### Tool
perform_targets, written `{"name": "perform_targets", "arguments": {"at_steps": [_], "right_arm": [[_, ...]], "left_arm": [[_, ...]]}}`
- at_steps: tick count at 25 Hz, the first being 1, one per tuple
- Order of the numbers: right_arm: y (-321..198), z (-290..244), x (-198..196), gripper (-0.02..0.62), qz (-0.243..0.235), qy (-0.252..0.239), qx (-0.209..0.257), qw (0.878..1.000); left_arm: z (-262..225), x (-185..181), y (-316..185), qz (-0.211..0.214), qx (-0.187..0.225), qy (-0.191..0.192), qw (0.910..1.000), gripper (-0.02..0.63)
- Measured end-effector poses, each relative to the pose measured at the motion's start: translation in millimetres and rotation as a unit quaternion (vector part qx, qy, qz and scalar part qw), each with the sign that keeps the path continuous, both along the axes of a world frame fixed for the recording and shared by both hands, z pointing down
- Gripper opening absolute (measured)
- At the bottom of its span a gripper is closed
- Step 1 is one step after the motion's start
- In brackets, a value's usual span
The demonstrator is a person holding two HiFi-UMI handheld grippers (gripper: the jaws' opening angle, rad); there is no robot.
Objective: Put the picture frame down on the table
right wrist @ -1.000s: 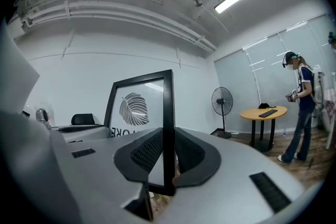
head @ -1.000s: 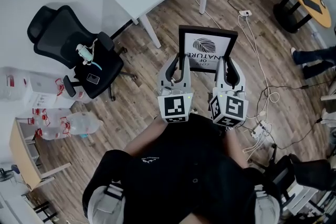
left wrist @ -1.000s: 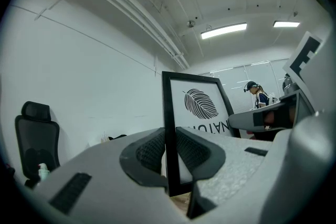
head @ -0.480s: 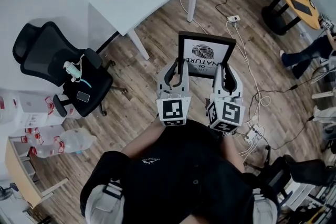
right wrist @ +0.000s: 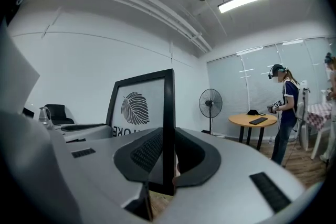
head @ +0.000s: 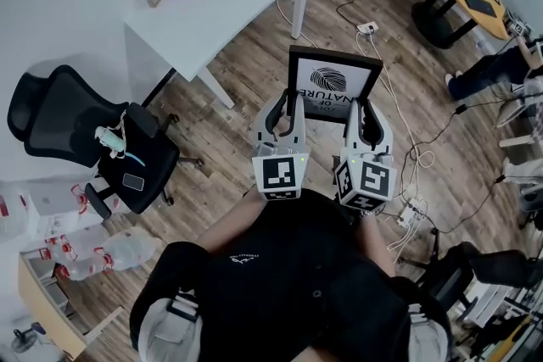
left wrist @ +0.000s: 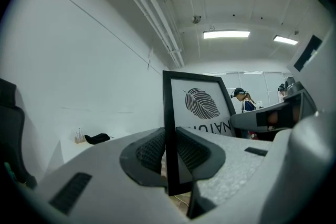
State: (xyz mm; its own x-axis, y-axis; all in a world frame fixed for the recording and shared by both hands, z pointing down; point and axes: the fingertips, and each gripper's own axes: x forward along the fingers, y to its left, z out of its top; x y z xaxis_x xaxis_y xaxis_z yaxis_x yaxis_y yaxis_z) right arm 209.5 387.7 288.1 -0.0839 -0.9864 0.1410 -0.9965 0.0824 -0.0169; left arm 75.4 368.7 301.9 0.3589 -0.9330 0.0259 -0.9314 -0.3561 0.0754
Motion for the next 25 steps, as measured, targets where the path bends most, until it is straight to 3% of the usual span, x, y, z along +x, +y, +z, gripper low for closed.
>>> {"name": "perform_targets", "arguments": {"at_steps": [11, 25], "right_arm": [[-85, -12, -55, 0.067, -0.007, -0.008, 0.029, 1.000], [-169, 0, -126, 0.066, -0.042, -0.009, 0.018, 0.999]], "left_arm": [[-16, -56, -84, -0.013, 0.034, -0.006, 0.9993, 0.069], [-5, -129, -156, -0.053, 0.028, -0.006, 0.9982, 0.069]]}}
